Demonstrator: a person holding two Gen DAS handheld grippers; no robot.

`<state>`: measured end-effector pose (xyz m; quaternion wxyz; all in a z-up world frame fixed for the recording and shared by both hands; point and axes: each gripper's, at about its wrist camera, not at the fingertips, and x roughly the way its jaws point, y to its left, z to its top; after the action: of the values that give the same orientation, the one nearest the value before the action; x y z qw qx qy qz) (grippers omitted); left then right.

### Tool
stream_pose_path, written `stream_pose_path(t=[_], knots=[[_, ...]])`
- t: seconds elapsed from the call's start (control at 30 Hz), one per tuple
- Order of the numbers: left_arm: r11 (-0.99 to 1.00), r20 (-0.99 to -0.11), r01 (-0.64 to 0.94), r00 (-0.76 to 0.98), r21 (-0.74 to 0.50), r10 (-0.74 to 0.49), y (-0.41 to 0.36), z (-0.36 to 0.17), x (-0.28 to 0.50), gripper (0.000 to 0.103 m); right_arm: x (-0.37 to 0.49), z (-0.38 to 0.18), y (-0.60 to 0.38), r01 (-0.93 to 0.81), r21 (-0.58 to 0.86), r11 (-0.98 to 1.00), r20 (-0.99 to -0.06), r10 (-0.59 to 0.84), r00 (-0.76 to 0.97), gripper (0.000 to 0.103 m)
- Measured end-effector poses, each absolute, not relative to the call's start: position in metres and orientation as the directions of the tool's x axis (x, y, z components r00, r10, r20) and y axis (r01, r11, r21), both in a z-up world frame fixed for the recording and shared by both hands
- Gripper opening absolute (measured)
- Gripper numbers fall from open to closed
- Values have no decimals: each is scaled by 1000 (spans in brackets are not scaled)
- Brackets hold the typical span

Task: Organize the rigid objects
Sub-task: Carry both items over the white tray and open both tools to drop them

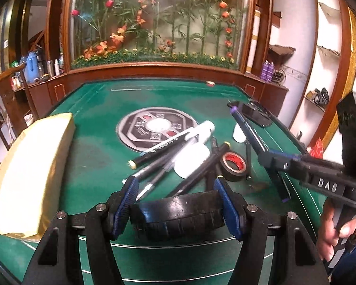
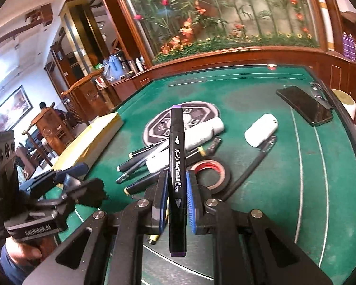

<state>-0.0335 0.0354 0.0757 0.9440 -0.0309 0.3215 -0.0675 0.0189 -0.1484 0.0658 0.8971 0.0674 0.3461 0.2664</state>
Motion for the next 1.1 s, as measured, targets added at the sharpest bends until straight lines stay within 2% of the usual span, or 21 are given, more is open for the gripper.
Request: stream_pose_path(t=[0.37, 0.57, 0.87, 1.1], knots=[[992, -523, -26, 851, -120, -41, 103, 106, -57, 70, 14, 70, -101, -495, 365, 789, -616, 603, 507, 14], [988, -491, -100, 871, -121, 28, 145, 117, -67, 70, 10, 92, -53, -563, 343, 752, -616, 633, 470, 14], [962, -523, -211, 847, -170, 94, 225, 103, -67, 70, 4, 113, 45, -657, 320, 683, -616, 677, 403, 14], [949, -580, -256, 808, -185, 105, 267, 80, -50, 70, 25, 91, 121, -658, 357, 663, -667, 674, 317, 14]])
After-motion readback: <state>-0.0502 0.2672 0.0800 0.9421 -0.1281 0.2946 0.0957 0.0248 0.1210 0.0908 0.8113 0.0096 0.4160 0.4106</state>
